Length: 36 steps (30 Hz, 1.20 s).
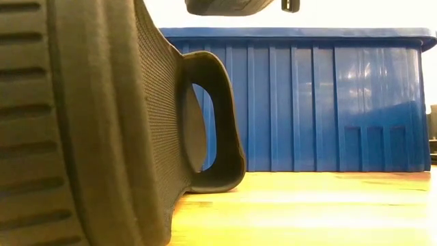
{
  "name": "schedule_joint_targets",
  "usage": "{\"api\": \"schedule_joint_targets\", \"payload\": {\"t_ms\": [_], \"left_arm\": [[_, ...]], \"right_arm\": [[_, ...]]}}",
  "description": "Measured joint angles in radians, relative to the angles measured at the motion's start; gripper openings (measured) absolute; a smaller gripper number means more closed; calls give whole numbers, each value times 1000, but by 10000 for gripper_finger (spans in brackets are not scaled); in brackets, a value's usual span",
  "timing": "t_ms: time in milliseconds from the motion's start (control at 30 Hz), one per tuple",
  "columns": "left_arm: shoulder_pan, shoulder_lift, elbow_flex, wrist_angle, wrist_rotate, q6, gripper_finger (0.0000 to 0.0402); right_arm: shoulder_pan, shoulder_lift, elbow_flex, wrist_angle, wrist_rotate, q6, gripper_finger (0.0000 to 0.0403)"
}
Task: Pick and place slides into bin
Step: Put the black slide into the blue bin
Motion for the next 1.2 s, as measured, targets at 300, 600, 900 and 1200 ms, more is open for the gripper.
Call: {"api": "schedule_joint_targets", "payload": {"t_ms": [300, 600, 900, 1200], "left_arm": [[1, 67, 0, 123, -60, 65, 230], [-1, 119, 2, 195, -59, 153, 224], [-2, 137, 4, 276, -63, 53, 73], [0, 142, 5, 298, -89, -59, 3]], "right_arm": [[5, -5, 0, 24, -40, 48, 9], [4, -2, 0, 8, -52, 51, 9], [3, -2, 0, 5, -79, 23, 9], [-3, -5, 2, 10, -71, -96, 21]]}}
